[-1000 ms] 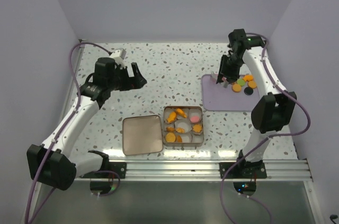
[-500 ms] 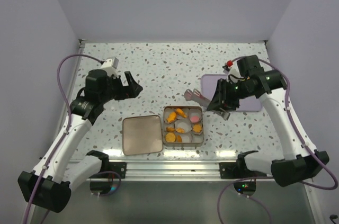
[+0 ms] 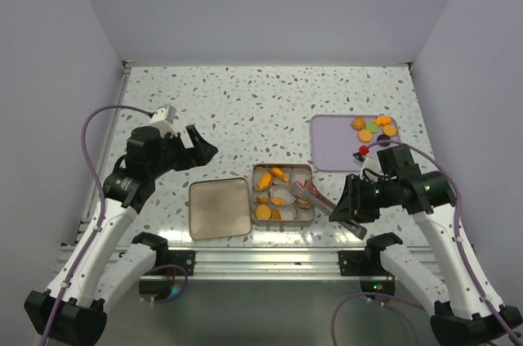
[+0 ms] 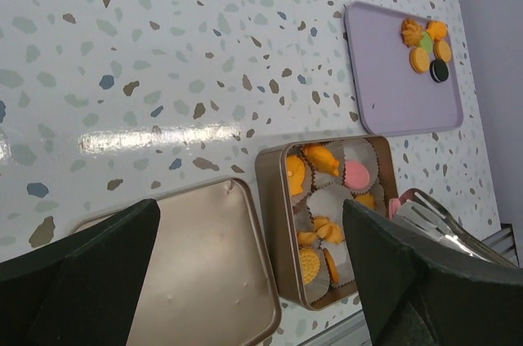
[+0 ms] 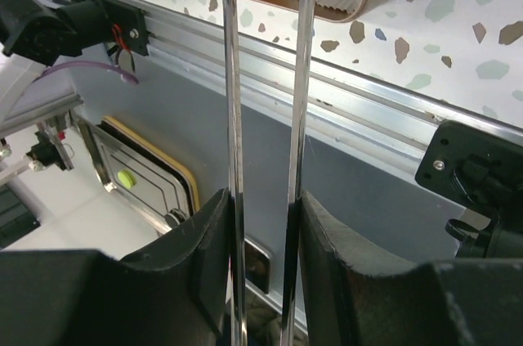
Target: Pack the cookies
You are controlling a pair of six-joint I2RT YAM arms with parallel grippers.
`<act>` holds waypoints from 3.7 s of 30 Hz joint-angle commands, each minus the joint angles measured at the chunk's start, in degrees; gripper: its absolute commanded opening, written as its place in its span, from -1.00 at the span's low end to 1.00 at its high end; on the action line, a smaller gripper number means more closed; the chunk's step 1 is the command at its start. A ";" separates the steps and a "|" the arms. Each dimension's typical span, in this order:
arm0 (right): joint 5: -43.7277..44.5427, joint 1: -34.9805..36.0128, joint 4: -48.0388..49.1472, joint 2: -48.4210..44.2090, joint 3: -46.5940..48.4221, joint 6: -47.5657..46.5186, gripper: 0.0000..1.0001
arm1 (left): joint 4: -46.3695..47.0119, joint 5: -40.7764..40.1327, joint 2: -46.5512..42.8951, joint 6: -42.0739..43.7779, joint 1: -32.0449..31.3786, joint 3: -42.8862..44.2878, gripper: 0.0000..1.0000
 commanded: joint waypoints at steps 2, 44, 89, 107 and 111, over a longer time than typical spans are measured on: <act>-0.82 0.66 -7.56 -6.54 -7.84 -0.34 -0.44 | 0.66 1.85 -2.12 -3.35 -0.03 -1.57 1.00; 10.87 4.09 -13.19 -26.76 -11.11 2.38 0.00 | -4.97 1.24 -7.13 -0.98 -0.12 -3.33 1.00; 17.89 4.09 38.04 47.57 29.91 7.21 -0.53 | -1.80 1.76 -2.56 -1.15 -0.12 -0.43 1.00; 27.04 5.32 33.23 83.44 48.83 3.44 -0.09 | 3.29 2.72 7.89 0.43 -0.12 -2.45 1.00; 28.01 5.23 32.69 85.11 48.22 3.26 0.07 | 7.68 3.78 11.15 -0.71 -0.12 -2.54 1.00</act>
